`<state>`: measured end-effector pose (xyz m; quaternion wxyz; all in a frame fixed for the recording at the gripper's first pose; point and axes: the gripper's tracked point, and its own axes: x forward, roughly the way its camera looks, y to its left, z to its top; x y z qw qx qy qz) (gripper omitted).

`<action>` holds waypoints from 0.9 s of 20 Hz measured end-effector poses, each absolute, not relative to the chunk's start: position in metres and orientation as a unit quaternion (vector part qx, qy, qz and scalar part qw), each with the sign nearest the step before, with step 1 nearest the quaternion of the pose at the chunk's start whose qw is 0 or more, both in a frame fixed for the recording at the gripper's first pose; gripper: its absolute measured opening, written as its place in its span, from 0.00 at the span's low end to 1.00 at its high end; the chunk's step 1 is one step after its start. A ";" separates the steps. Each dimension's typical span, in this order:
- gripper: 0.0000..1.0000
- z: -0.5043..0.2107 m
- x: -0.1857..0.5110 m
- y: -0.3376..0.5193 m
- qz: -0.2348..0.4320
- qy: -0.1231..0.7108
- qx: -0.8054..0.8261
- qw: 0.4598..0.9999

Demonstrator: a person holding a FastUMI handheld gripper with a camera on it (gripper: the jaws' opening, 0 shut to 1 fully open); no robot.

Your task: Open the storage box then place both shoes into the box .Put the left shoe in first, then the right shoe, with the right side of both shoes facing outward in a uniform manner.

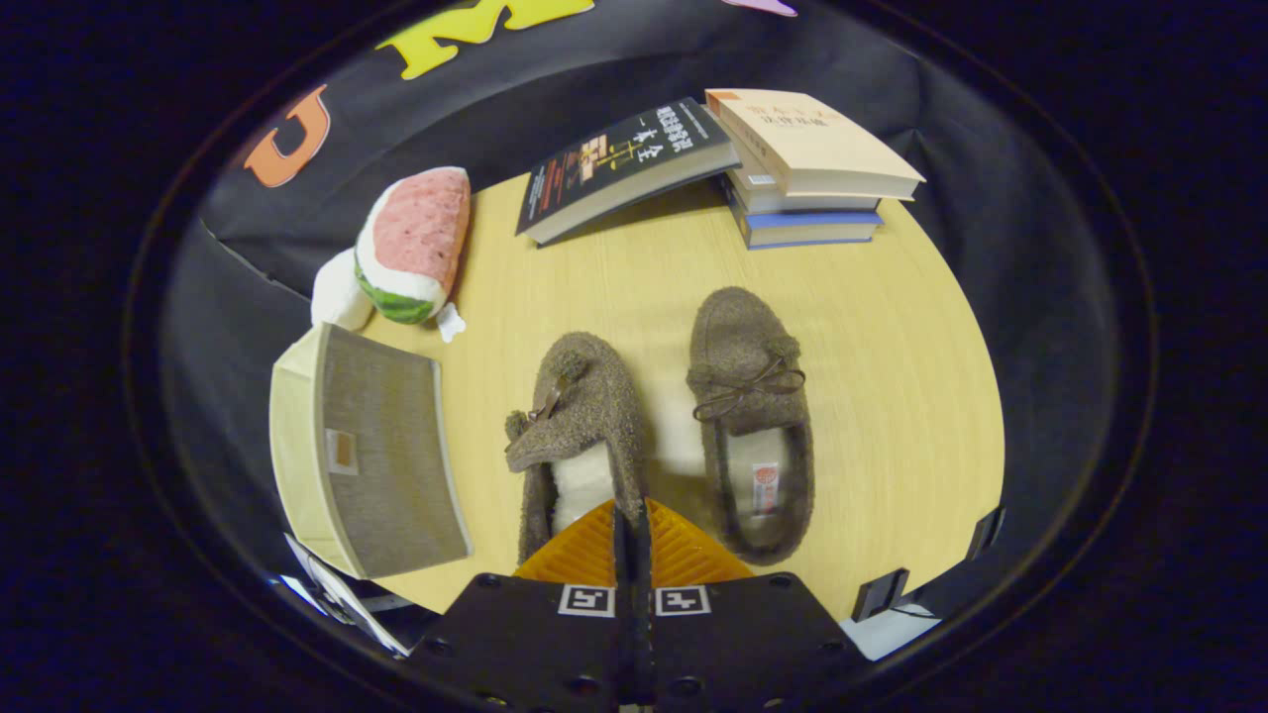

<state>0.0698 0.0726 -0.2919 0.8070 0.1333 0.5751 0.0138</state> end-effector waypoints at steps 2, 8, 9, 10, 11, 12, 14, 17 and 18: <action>0.00 -0.263 0.066 0.089 0.017 0.562 0.148 0.814; 0.00 -0.166 0.057 0.159 0.042 0.503 0.161 0.848; 0.00 -0.153 0.056 0.176 0.050 0.496 0.162 0.852; 0.00 -0.143 0.054 0.194 0.058 0.492 0.160 0.854; 0.00 -0.138 0.054 0.211 0.066 0.490 0.160 0.854; 0.00 -0.136 0.052 0.233 0.076 0.493 0.159 0.852; 0.00 -0.141 0.049 0.269 0.095 0.504 0.160 0.843; 0.00 -0.167 0.044 0.328 0.126 0.545 0.179 0.809; 0.00 -0.178 0.045 0.345 0.133 0.556 0.181 0.800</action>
